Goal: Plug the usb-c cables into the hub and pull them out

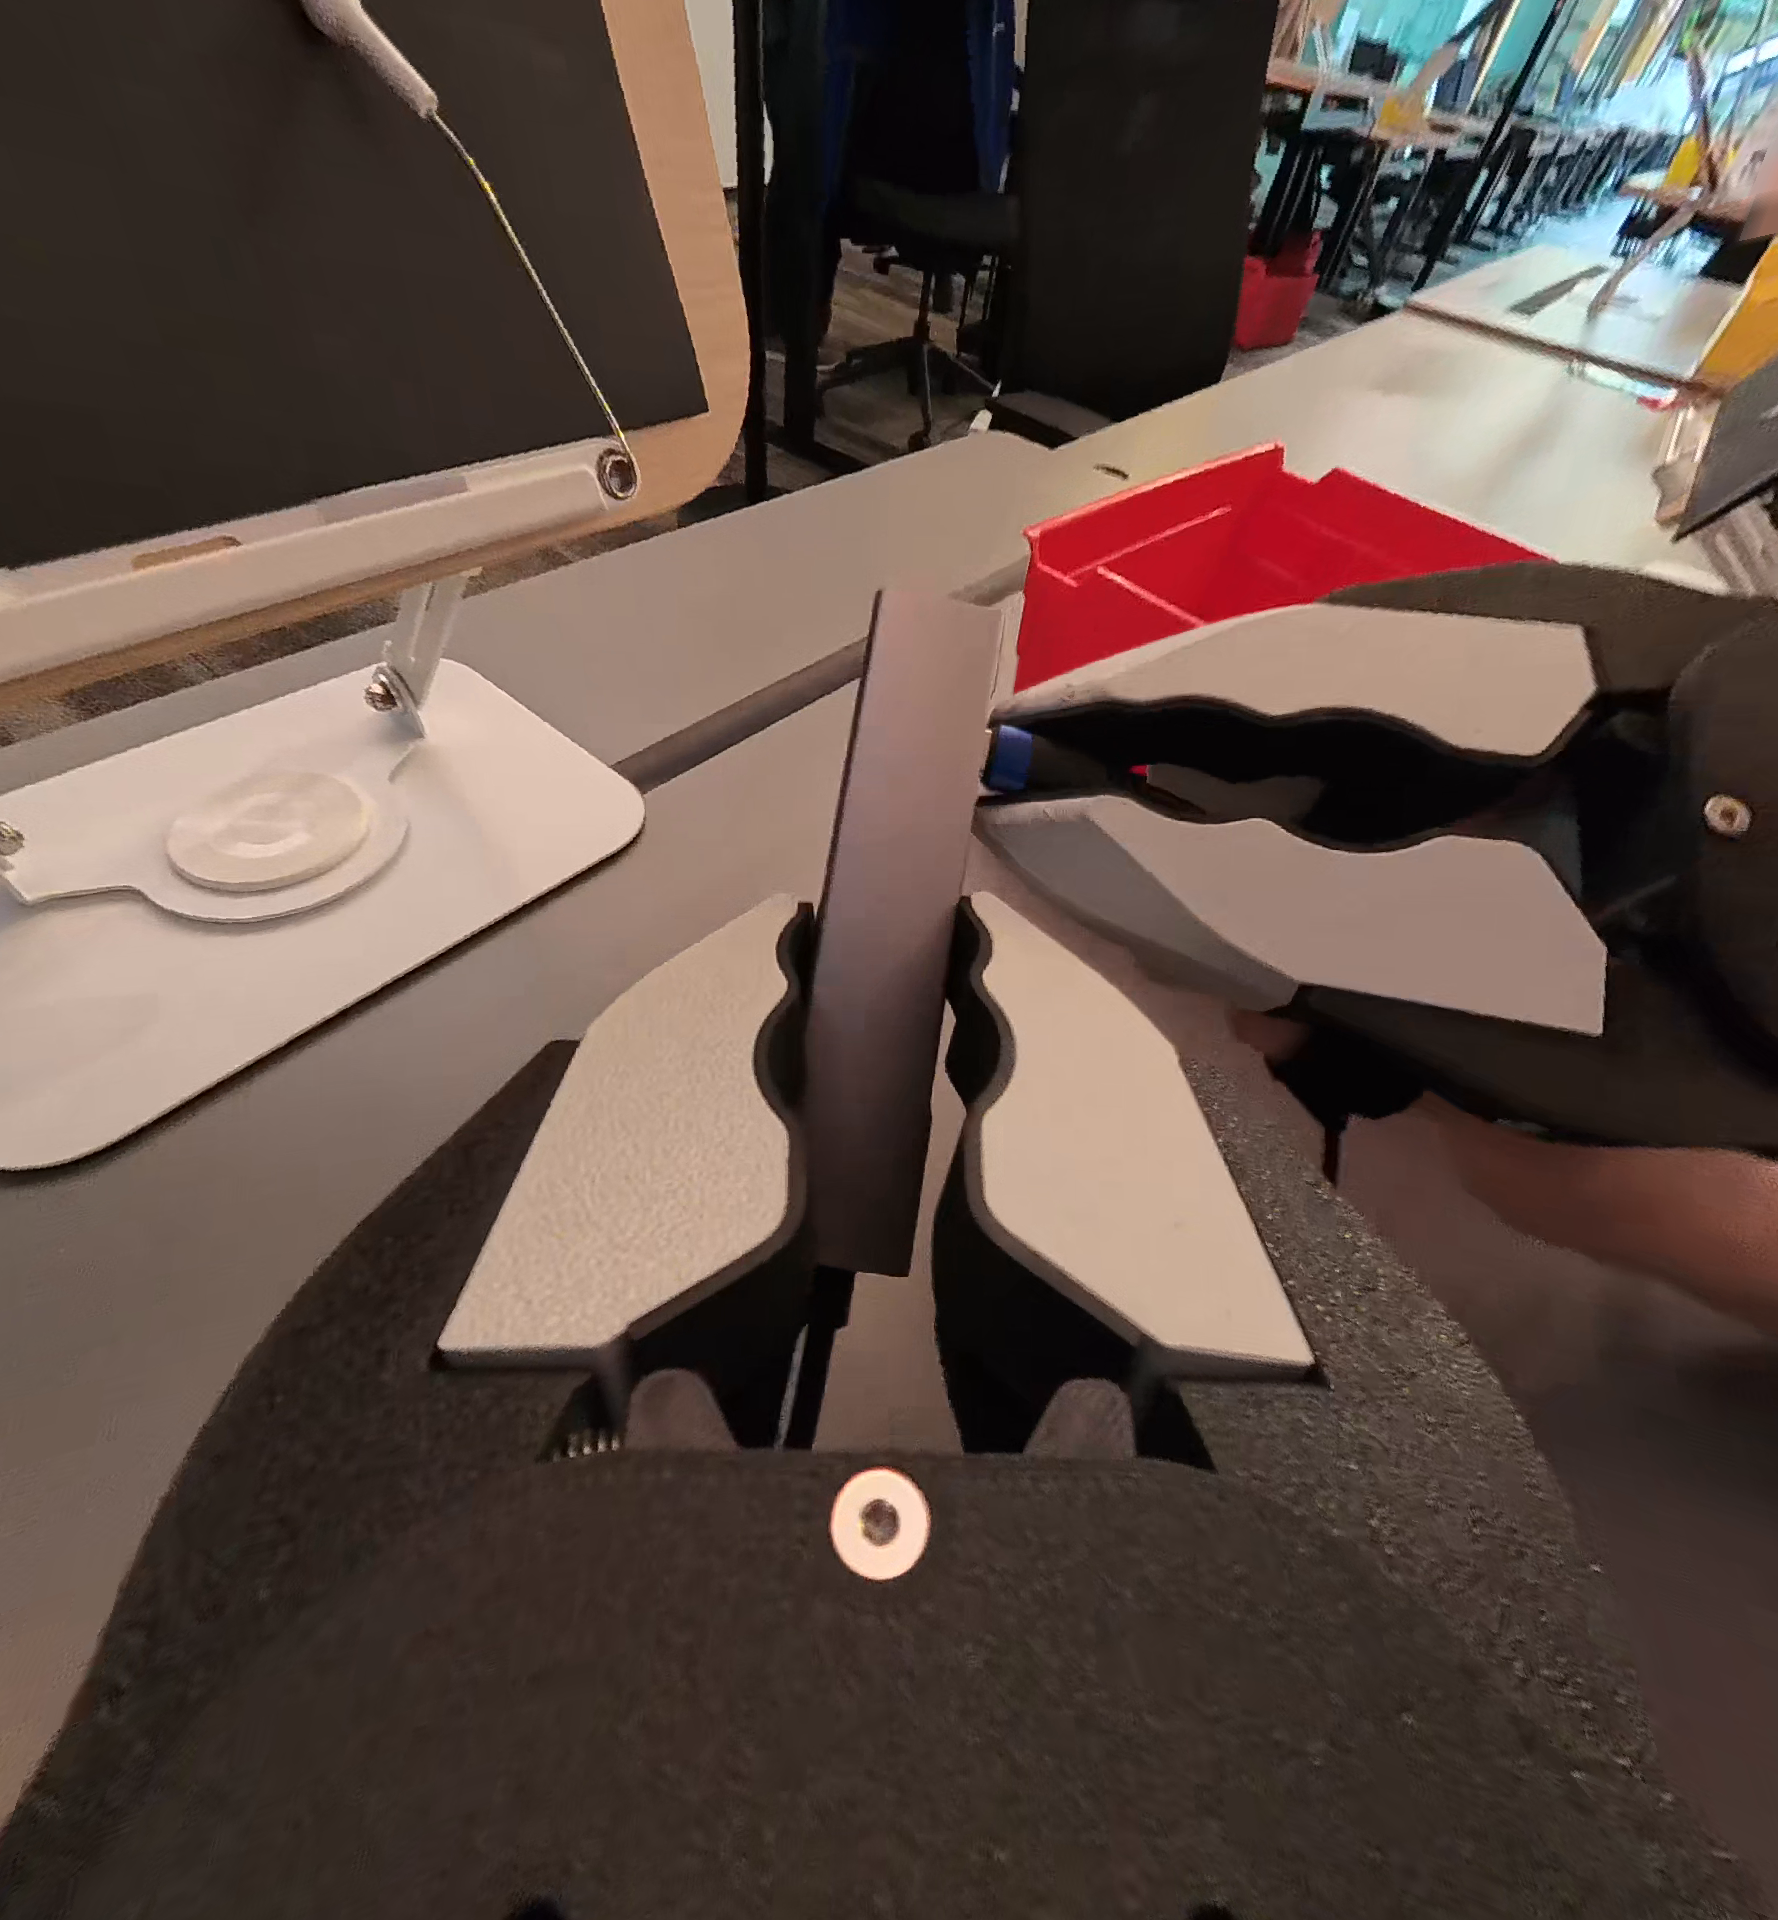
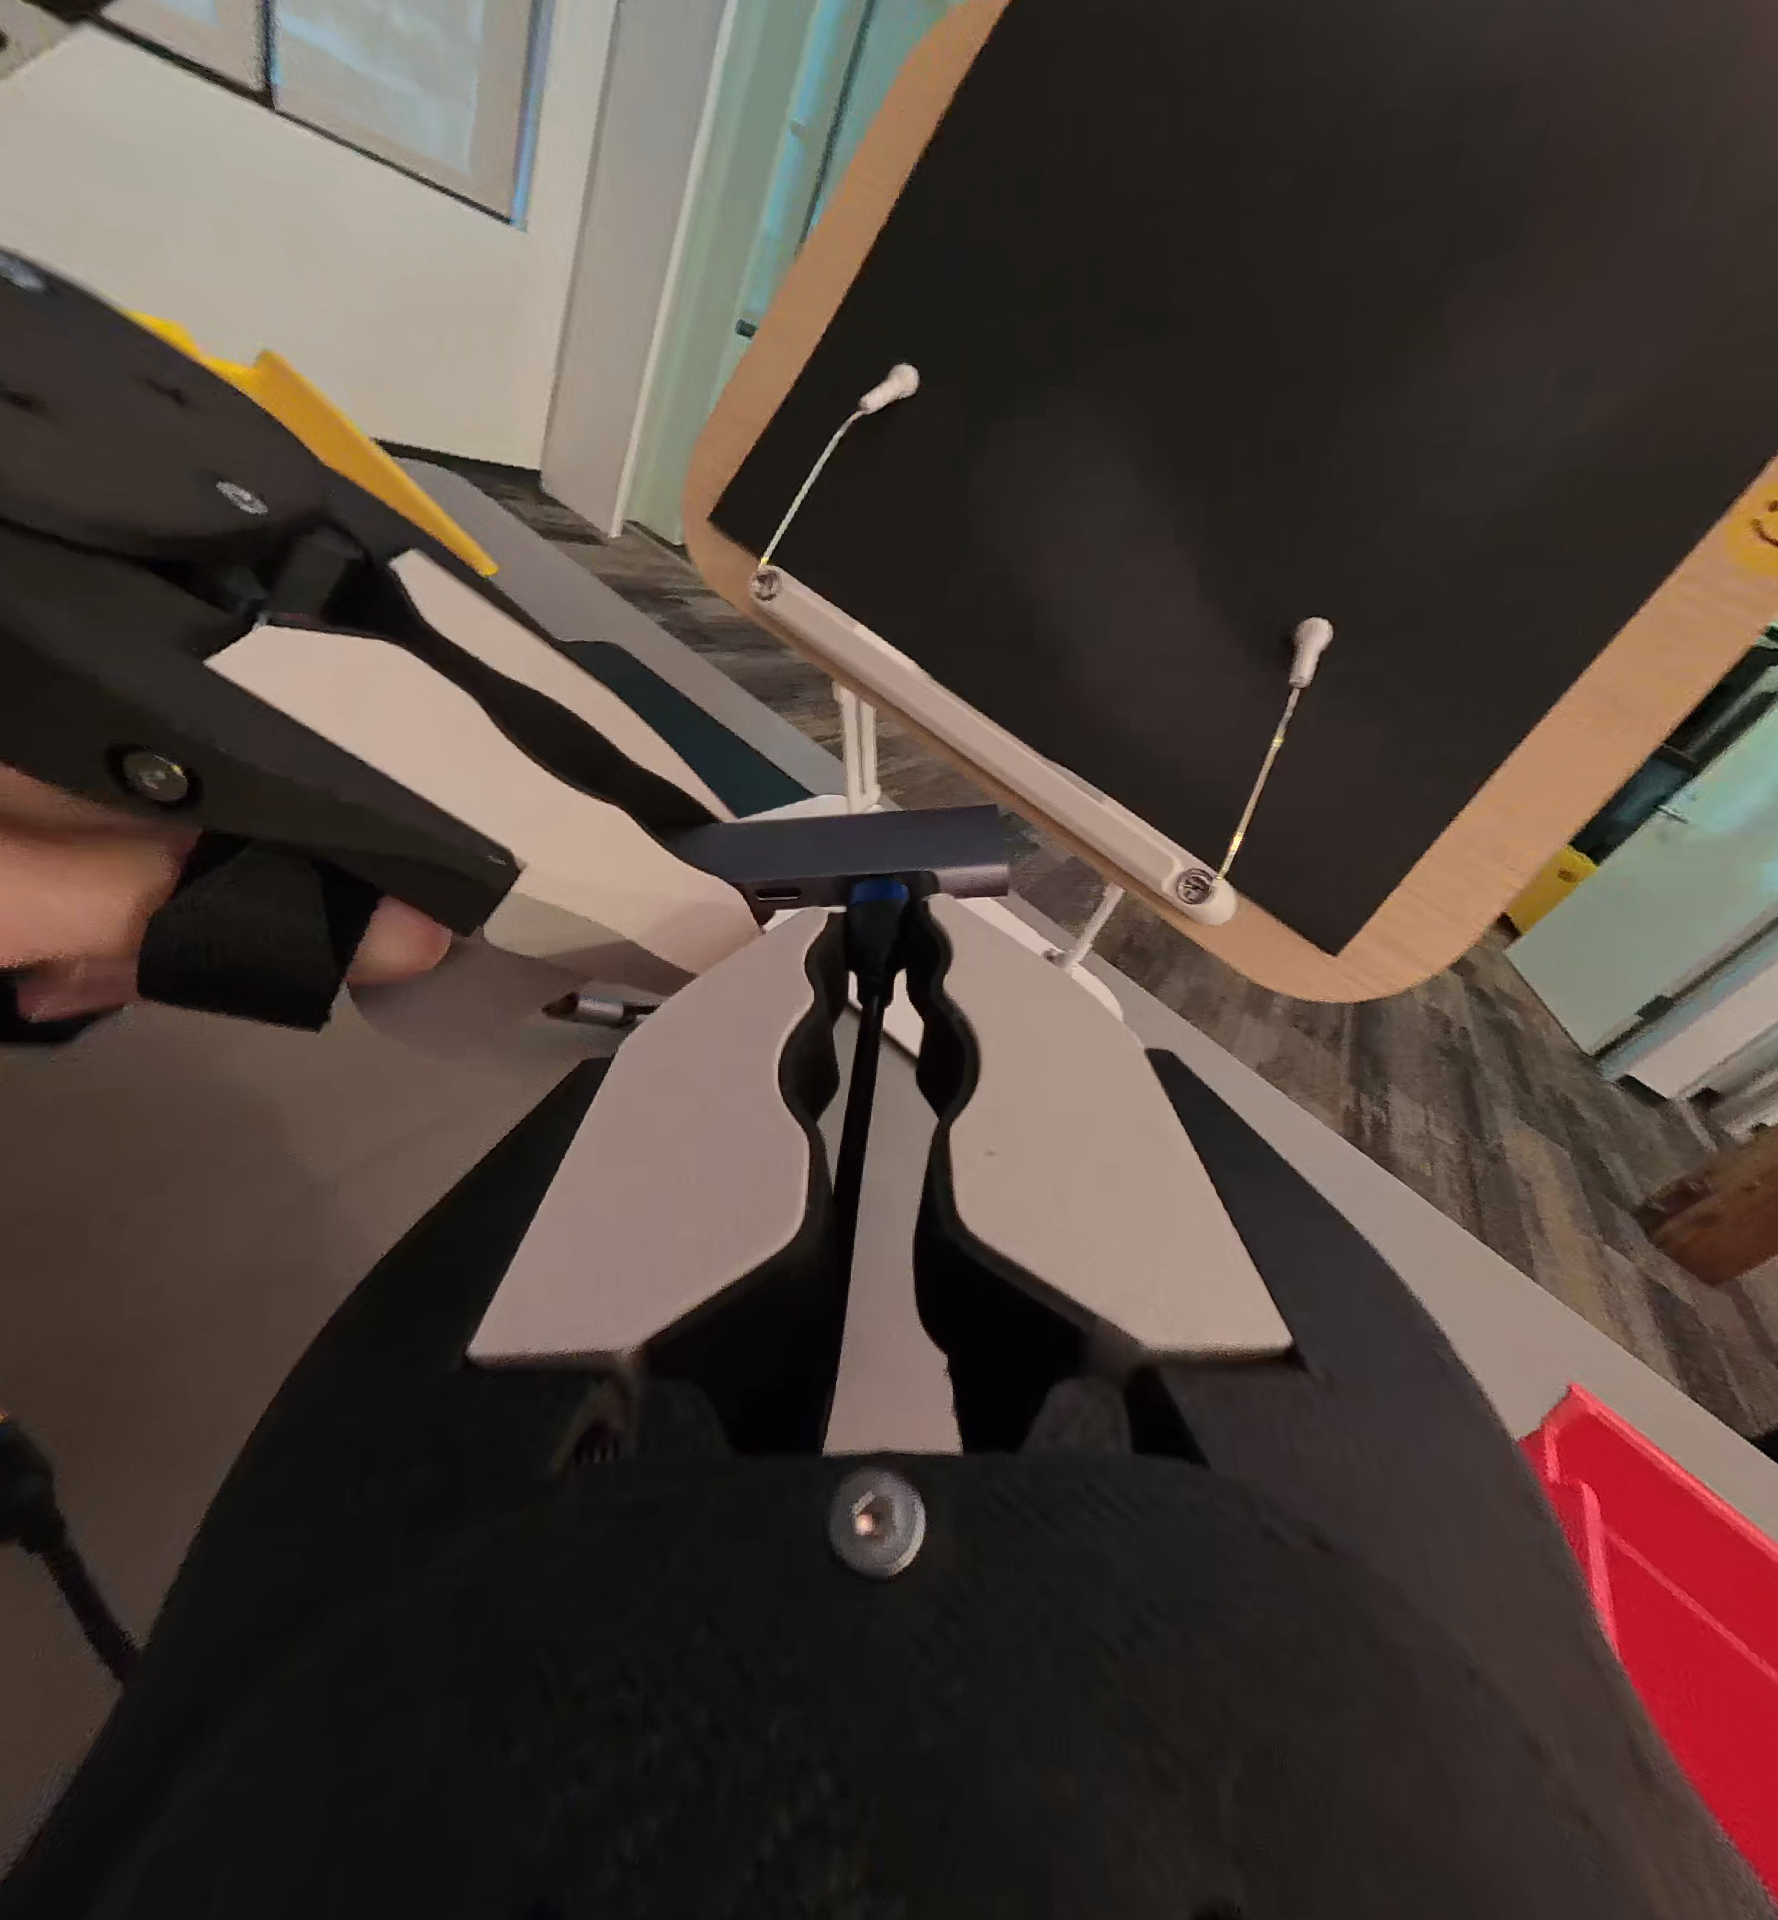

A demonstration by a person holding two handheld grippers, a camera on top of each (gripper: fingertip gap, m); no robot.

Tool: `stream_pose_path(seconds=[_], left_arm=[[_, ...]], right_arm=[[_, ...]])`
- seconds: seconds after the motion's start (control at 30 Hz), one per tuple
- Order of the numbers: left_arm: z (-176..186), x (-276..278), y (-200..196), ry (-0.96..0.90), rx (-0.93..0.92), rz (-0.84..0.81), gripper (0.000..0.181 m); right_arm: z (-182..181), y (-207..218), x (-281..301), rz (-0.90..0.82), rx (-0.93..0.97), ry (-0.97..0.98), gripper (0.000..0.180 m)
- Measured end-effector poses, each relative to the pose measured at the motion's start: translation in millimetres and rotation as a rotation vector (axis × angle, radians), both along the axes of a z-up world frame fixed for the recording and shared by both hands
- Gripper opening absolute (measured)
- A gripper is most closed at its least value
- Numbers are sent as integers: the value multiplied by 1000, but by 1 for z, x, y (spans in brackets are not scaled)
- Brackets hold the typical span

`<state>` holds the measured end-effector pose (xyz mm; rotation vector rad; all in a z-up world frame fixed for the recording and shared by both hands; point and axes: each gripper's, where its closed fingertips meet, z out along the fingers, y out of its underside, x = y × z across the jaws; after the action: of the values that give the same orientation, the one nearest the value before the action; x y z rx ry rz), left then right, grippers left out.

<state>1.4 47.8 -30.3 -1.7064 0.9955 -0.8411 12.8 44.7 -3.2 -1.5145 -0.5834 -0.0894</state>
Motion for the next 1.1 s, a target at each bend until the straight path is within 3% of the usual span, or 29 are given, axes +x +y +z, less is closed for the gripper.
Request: stream_pose_path(seconds=[0.27,0.37,0.43,0.63,0.8,0.97,1.1], left_arm=[[3,-4,1,37,45,14,23],[24,-45,42,-142,-55,234,23],[46,-71,51,-255,-150,206,23],[48,-49,28,-131,-57,134,23],[61,-45,15,-134,-62,78,22],[67,-39,3,-142,-87,14,23],[60,-29,-5,-105,-100,-28,22]], right_arm=[[2,-1,-1,-13,2,-23,12],[-1,-10,-10,-25,55,-101,12],[-1,-9,-14,-1,49,-74,12],[22,-9,2,31,18,56,12],[82,-33,15,112,48,68,12],[165,-84,80,23,196,-7,12],[183,-114,141,-69,174,-57,12]])
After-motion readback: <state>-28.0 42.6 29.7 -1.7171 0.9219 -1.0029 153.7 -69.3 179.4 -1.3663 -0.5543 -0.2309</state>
